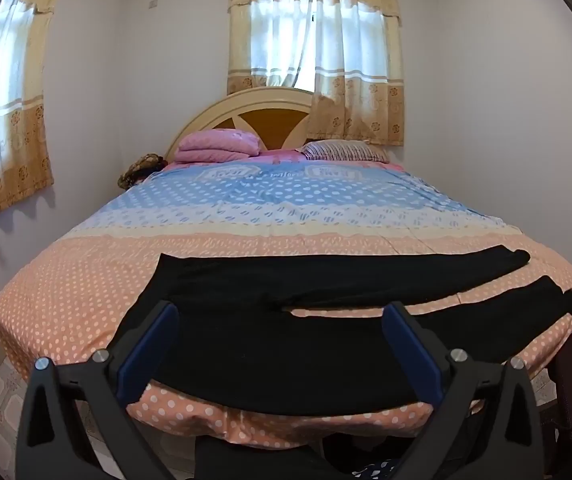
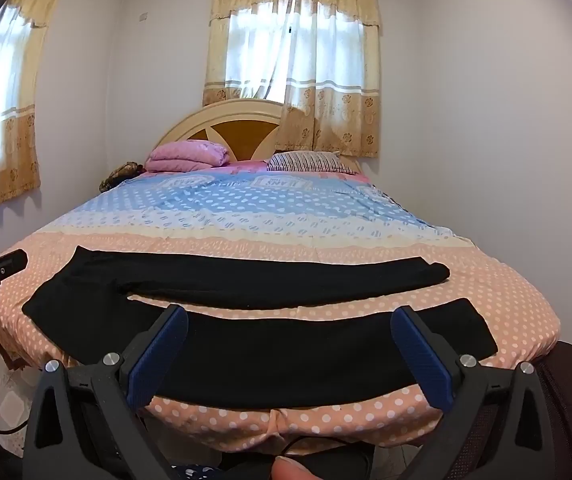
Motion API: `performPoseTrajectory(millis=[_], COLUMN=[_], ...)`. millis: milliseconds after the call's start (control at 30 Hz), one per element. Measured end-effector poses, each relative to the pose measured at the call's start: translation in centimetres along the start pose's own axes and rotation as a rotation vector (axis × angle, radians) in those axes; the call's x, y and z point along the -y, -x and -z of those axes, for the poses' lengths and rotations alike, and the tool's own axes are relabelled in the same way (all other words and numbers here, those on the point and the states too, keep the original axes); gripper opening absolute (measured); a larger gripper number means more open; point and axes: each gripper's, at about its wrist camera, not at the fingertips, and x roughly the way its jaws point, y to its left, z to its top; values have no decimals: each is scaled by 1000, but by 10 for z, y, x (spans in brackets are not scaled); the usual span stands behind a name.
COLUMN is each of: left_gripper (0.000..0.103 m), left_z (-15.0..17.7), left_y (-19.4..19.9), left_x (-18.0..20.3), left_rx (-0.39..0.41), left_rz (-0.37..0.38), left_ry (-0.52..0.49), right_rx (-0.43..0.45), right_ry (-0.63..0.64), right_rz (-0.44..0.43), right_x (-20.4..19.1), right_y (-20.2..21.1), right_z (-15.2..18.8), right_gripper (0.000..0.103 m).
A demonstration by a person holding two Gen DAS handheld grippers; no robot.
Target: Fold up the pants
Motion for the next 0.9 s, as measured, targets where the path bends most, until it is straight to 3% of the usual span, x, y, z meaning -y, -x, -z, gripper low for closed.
performPoseTrajectory(millis=[467, 900], left_gripper=[103, 103], left_z=[-2, 1], left_y=[-4, -2], left_x=[-16, -7], left_rx=[10, 9], left_rz=[-3, -16], left_ry=[11, 7], right_rx=[13, -2], right_ry=[2, 6], right_rz=[2, -2], right_x=[-2, -2], right_y=[1, -5], right_z=[1, 3], right_gripper=[102, 102])
